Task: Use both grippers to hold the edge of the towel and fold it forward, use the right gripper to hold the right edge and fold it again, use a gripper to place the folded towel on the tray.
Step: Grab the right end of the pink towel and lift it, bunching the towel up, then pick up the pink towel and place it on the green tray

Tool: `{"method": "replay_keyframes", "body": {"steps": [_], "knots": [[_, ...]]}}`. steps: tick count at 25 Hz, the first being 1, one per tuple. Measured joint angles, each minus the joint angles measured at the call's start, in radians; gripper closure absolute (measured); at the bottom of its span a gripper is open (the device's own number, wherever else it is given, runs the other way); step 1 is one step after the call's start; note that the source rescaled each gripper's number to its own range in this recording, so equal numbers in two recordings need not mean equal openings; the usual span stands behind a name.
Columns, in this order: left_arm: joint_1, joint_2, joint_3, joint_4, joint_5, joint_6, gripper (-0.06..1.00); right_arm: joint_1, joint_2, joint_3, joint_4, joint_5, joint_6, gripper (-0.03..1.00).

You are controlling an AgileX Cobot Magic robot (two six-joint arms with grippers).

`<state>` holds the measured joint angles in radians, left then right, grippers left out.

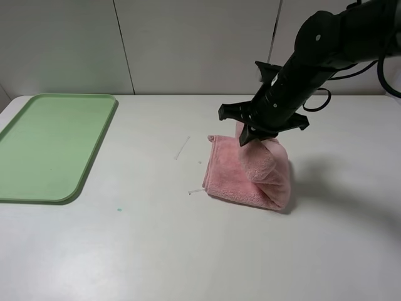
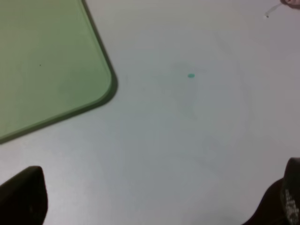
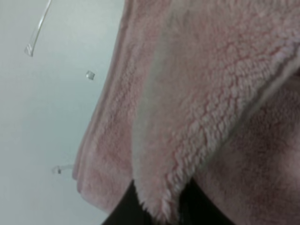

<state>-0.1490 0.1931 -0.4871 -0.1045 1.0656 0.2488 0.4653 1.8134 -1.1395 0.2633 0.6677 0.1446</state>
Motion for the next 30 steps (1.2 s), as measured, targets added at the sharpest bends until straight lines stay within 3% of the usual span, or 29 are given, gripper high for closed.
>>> {"method": "replay_keyframes", "body": {"steps": [8, 14, 15, 16, 19, 21, 24, 30], "knots": [[0.0, 0.0, 0.0, 0.0, 0.0, 0.0, -0.05, 0.04, 0.044, 0.0, 0.012, -0.079, 0.0, 0.91], [0.0, 0.0, 0.0, 0.0, 0.0, 0.0, -0.05, 0.042, 0.057, 0.0, 0.019, -0.086, -0.044, 0.88], [0.0, 0.0, 0.0, 0.0, 0.0, 0.0, -0.05, 0.042, 0.057, 0.0, 0.02, -0.086, -0.064, 0.83], [0.0, 0.0, 0.0, 0.0, 0.0, 0.0, -0.05, 0.042, 0.057, 0.0, 0.02, -0.086, -0.084, 0.71], [0.0, 0.0, 0.0, 0.0, 0.0, 0.0, -0.05, 0.042, 0.057, 0.0, 0.025, -0.095, -0.117, 0.19], [0.0, 0.0, 0.0, 0.0, 0.0, 0.0, -0.05, 0.042, 0.057, -0.001, 0.031, -0.111, -0.124, 0.05], [0.0, 0.0, 0.0, 0.0, 0.0, 0.0, -0.05, 0.042, 0.057, -0.001, 0.035, -0.127, -0.129, -0.02], [0.0, 0.0, 0.0, 0.0, 0.0, 0.0, -0.05, 0.042, 0.057, -0.001, 0.047, -0.129, -0.125, -0.03]]}}
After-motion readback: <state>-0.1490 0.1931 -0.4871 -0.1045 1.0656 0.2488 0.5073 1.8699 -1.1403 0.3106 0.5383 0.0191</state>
